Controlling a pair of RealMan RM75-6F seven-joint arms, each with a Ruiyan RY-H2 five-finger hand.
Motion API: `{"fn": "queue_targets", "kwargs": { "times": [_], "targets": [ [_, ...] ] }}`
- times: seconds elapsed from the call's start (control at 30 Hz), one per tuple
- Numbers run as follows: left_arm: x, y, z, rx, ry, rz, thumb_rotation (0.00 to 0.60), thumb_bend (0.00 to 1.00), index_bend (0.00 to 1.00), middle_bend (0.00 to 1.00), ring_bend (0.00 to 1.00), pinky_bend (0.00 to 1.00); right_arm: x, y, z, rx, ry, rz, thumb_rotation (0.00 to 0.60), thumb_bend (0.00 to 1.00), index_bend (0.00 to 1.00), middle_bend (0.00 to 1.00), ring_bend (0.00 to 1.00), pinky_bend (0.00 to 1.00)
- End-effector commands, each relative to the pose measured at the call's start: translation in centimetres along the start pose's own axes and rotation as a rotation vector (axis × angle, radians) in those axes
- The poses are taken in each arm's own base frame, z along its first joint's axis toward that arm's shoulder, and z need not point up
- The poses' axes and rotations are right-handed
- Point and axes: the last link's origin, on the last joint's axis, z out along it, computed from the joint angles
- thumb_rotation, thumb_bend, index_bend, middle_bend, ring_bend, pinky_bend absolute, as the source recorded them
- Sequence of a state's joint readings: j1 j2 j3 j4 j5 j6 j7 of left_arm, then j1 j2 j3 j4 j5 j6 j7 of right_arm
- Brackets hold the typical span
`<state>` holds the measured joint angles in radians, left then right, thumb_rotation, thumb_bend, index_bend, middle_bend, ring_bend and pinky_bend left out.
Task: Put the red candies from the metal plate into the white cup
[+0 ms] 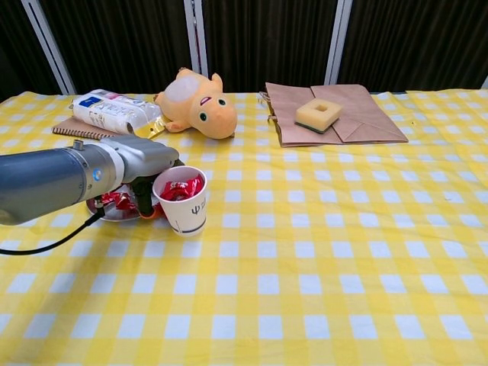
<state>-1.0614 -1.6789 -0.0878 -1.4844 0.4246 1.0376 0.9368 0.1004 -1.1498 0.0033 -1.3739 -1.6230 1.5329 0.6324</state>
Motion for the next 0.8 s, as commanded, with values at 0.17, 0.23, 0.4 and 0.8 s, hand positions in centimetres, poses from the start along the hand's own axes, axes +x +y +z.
{"fn": "queue_targets", "kwargs": {
  "times": [0.17,0.23,0.4,0.8],
  "targets": [
    [0.3,-0.3,0.0,0.003,0.010,-0.001,0.600,0.39,0.36,0.92,0.96,0.97,-0.1,0.0,0.0,0.000,-0.002,-0.001,0.600,0.42,0.00,0.00,0.00,0.00],
    [0.3,-0.4,-0.1,0.005,0.012,0.000,0.600,0.40,0.37,0.92,0.96,0.97,-0.1,0.0,0.0,-0.001,-0.003,-0.001,0.600,0.42,0.00,0.00,0.00,0.00],
    [0.4,-0.9,-0.2,0.010,0.010,0.004,0.600,0.40,0.36,0.92,0.96,0.97,-0.1,0.0,0.0,0.000,-0.003,-0.002,0.600,0.42,0.00,0.00,0.00,0.00],
    [0.6,-0.8,-0.2,-0.004,0.015,-0.005,0.600,0.40,0.31,0.91,0.96,0.97,-0.1,0.0,0.0,-0.002,-0.002,-0.002,0.600,0.42,0.00,0.00,0.00,0.00]
  ]
}}
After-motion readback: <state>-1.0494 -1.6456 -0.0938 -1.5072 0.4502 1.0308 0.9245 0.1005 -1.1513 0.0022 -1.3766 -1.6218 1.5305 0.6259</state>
